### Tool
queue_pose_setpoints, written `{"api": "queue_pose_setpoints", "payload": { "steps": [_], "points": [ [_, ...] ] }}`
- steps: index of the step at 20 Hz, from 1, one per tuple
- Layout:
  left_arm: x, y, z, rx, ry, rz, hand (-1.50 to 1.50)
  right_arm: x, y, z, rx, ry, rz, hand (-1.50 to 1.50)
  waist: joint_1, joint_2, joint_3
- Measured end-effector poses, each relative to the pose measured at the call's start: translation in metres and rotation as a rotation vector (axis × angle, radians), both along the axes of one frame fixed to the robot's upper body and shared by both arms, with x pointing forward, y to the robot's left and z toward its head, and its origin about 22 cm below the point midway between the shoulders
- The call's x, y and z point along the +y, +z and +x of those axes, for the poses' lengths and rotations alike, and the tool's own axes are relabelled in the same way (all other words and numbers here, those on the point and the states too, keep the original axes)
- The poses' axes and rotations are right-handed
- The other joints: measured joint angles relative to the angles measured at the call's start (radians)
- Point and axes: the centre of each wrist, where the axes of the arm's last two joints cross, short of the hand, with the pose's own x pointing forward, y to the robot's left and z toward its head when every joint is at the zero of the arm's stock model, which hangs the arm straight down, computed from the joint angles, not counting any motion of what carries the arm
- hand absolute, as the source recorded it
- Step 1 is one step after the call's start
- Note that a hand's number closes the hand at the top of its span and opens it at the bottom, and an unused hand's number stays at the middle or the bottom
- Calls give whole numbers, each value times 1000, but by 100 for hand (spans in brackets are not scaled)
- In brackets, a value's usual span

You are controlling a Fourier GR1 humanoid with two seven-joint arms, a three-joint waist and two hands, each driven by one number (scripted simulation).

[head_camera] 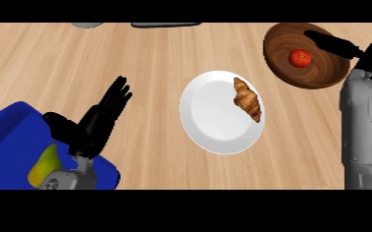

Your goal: Pick the tomato from the plate and place it in the bowl

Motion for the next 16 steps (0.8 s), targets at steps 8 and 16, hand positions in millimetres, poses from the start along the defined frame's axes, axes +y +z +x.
{"api": "queue_pose_setpoints", "payload": {
  "steps": [8, 16],
  "points": [
    [7, -3, -6, 11, 41, 7, 0, 27, -41, -80, -60, 91, -40, 150, -43, -15, -1],
    [11, -5, -11, 14, 55, 4, 0, 46, -89, -178, 42, 155, -40, 150, -54, -12, 1]
  ]
}}
